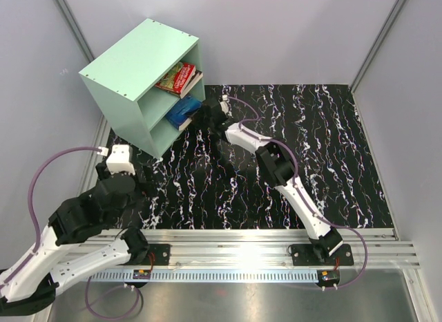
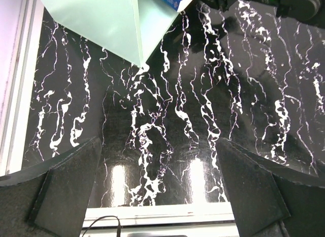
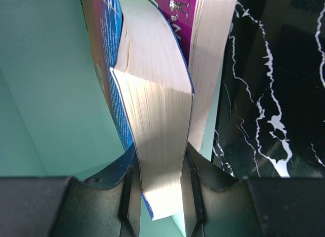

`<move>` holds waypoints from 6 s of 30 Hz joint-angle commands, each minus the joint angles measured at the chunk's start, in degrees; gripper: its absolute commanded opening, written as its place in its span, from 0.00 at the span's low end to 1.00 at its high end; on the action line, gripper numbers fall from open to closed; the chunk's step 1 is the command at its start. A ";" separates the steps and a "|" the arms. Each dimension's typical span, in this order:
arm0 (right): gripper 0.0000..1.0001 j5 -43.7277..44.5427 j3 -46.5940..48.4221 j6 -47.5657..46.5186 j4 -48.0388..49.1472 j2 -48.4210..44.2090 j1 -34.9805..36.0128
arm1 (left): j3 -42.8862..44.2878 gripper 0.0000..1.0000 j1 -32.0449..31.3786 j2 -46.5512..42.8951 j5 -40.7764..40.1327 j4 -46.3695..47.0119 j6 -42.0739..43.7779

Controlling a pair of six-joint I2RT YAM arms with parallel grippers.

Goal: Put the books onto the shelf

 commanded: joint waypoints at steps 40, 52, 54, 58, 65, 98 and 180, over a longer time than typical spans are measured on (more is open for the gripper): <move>0.00 -5.22 -23.15 0.53 13.35 -14.34 2.04 | -2.36 0.99 0.10 -5.38 -0.66 4.44 2.03; 0.00 -8.21 -15.76 1.23 10.89 -8.89 4.50 | -2.71 0.99 0.19 -6.26 -0.22 5.06 2.47; 0.00 -8.39 -14.89 1.32 10.62 -8.18 4.94 | -2.71 0.99 0.19 -6.17 -0.22 5.15 2.47; 0.00 -8.57 -14.18 2.02 10.71 -7.04 4.94 | -2.71 0.99 0.19 -6.52 -0.22 5.06 2.47; 0.00 -9.18 -15.14 1.24 11.85 -8.70 5.90 | -2.80 0.99 0.19 -6.70 -0.13 5.15 2.56; 0.00 -7.86 7.96 2.11 2.98 5.79 2.39 | -2.98 0.99 0.19 -7.40 0.13 5.50 2.82; 1.00 13.23 -91.96 -41.92 -19.88 -134.92 12.94 | 6.78 0.99 4.49 21.69 -0.48 22.37 5.37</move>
